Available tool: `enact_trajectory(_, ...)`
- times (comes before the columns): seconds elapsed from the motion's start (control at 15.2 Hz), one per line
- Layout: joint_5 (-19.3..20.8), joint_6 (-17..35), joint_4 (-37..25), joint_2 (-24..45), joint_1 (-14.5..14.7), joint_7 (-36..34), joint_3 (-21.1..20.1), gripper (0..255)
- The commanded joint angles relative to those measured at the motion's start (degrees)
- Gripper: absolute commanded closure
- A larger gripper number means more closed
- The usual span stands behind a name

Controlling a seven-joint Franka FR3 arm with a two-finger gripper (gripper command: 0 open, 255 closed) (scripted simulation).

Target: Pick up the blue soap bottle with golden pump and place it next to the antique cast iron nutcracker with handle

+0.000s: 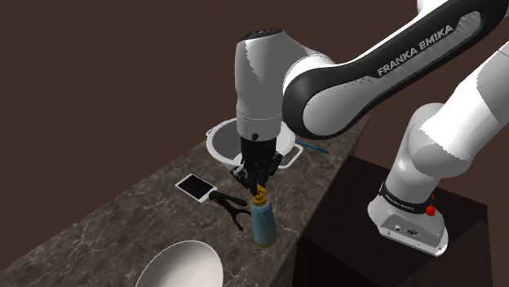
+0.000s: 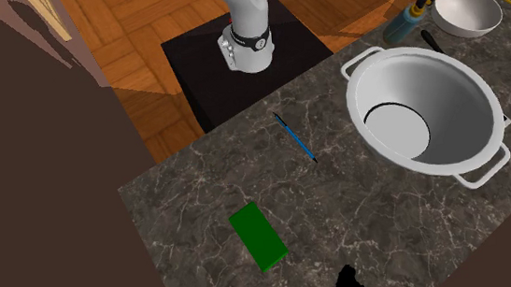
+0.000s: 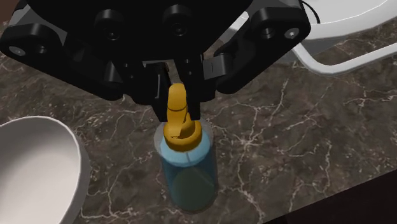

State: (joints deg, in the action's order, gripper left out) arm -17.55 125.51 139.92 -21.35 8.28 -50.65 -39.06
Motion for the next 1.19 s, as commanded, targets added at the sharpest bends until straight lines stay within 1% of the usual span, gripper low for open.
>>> enact_trajectory(0.0, 0.0, -0.1, 0.1, 0.0, 0.0, 0.0, 0.0, 0)
enact_trajectory(0.33, 0.0, 0.0, 0.1, 0.1, 0.0, 0.0, -0.1, 0)
enact_trajectory(0.59, -0.3, -8.2, -4.3, -3.8, 0.5, 0.7, 2.6, 0)
enact_trajectory(1.12, -0.2, -8.2, -4.3, -3.7, 0.5, 0.7, 2.6, 0)
